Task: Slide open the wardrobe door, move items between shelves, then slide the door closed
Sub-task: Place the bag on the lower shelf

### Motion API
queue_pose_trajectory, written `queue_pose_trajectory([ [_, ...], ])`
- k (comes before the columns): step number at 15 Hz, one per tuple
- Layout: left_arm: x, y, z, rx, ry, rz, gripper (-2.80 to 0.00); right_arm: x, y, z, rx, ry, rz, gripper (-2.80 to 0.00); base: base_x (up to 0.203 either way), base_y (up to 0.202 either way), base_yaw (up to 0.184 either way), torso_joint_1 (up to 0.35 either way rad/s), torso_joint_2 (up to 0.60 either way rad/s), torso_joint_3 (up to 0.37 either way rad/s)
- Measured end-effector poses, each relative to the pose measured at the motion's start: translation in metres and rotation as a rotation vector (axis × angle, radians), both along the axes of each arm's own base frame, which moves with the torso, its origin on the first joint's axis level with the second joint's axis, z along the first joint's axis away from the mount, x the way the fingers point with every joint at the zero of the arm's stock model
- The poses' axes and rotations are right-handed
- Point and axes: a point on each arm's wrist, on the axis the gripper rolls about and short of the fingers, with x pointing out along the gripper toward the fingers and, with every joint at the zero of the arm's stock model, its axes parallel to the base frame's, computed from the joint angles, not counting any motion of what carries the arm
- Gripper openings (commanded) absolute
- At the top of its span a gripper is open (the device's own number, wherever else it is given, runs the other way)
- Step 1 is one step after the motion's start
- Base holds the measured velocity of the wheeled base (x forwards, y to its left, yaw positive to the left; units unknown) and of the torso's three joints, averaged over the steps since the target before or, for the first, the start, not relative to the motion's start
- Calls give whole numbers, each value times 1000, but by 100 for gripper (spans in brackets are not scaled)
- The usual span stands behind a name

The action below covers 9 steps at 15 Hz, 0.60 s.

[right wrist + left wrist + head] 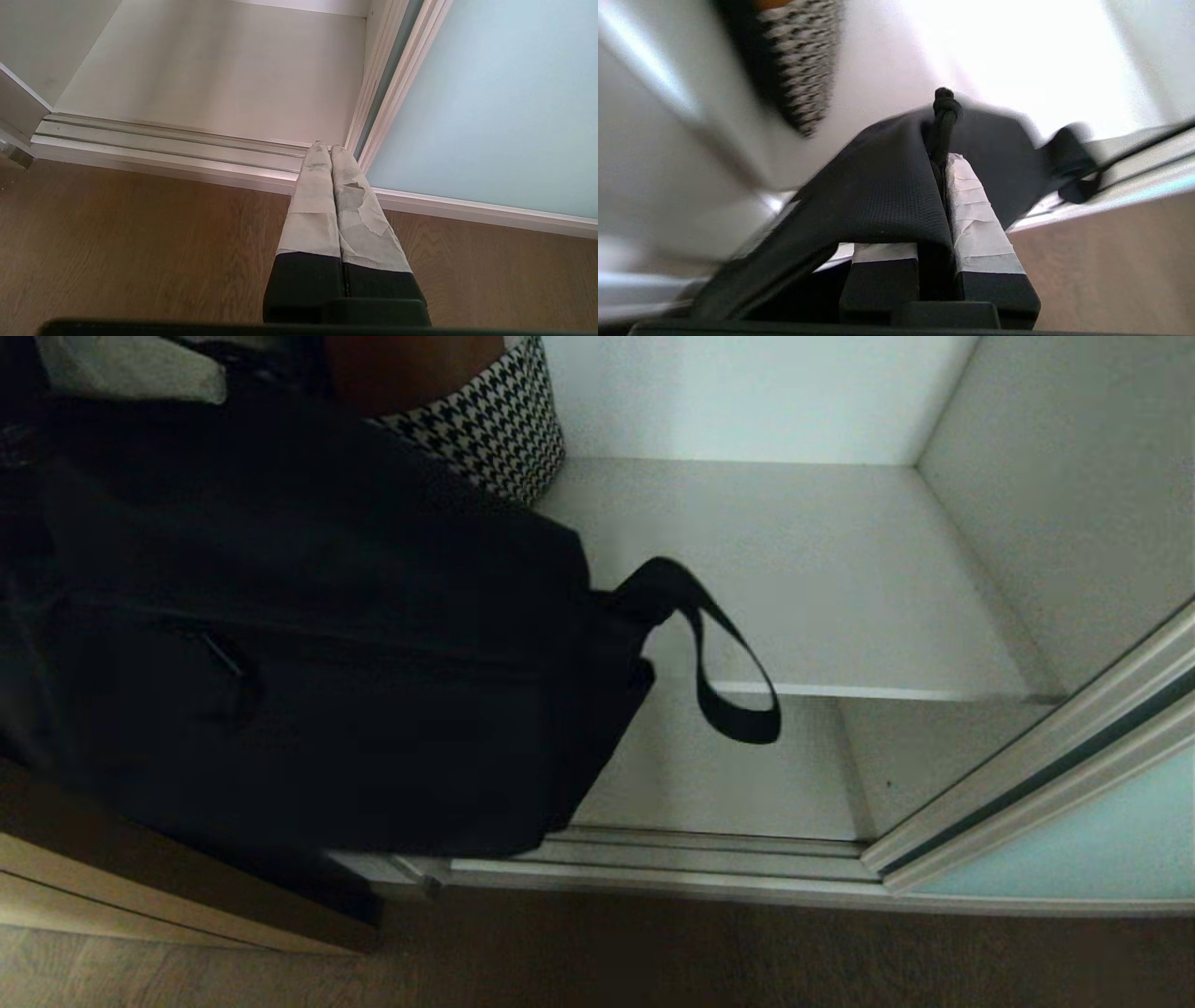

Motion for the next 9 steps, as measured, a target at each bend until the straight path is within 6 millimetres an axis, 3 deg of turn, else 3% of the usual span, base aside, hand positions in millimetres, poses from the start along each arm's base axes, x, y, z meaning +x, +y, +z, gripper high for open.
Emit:
queue_pose_trajectory([
  [4,-17,16,2,-26,-33,-6,-280,0,0,0,0,0,0,-280,0,0,0,0,0,0],
  [9,-32,29,-9,-32,-23,-51,-280,0,0,0,0,0,0,-280,-25,0,0,-1,2,0],
])
